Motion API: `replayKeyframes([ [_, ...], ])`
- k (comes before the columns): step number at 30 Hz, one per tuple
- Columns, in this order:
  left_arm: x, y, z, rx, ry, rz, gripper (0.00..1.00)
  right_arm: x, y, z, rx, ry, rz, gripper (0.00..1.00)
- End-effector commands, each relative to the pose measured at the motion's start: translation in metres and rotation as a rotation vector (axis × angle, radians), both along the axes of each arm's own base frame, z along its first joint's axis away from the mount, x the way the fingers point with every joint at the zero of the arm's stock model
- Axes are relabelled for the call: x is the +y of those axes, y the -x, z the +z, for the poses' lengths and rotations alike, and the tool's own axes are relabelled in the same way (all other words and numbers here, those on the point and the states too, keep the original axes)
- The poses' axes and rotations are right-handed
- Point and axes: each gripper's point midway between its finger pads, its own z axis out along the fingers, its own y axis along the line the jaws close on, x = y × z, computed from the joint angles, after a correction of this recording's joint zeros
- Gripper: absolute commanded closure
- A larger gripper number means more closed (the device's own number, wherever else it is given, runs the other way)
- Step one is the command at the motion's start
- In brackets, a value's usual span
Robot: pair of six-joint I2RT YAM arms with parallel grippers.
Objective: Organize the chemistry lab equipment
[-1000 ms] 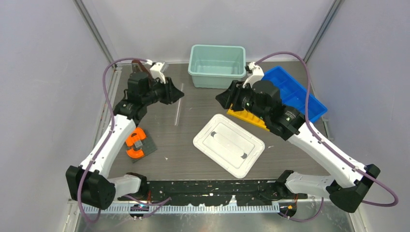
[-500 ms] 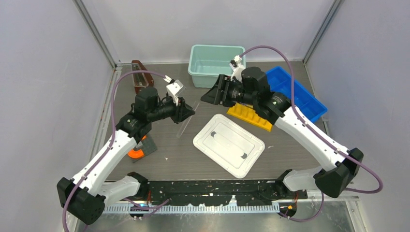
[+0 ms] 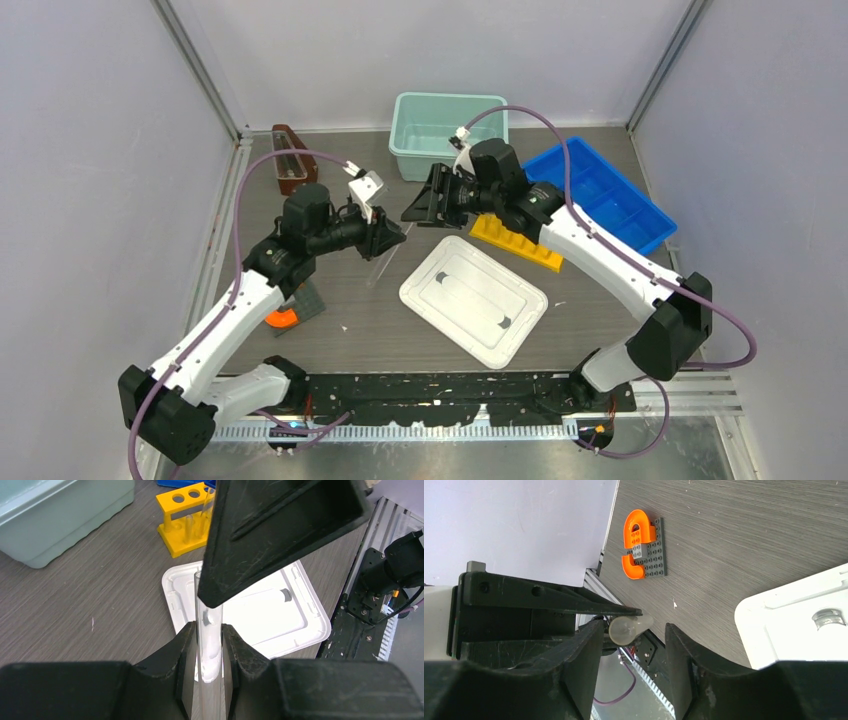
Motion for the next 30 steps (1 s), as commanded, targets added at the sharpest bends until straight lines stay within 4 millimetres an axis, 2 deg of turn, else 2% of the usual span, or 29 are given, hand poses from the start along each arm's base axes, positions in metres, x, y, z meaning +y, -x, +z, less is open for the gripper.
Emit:
replayKeyframes([
  [1, -0.006, 0.002, 0.015, -0.089, 0.023, -0.043, 0.82, 0.012, -0.006, 0.022, -0.023, -0.079, 0.020, 0.47],
  [14, -0.005, -0.001, 0.010, -0.079, 0.006, -0.033, 0.82, 0.019, -0.007, 0.015, 0.011, -0.115, 0.019, 0.71],
  [20, -0.002, -0.007, 0.005, -0.055, -0.023, 0.006, 0.80, 0.018, -0.008, 0.017, 0.011, -0.129, 0.005, 0.77],
  [26, 0.003, -0.012, 0.001, -0.027, -0.059, 0.049, 0.67, 0.009, -0.023, 0.014, 0.008, -0.134, -0.055, 0.79],
  [30, 0.006, -0.011, 0.001, -0.009, -0.081, 0.069, 0.47, -0.007, -0.044, 0.010, -0.002, -0.123, -0.120, 0.79],
])
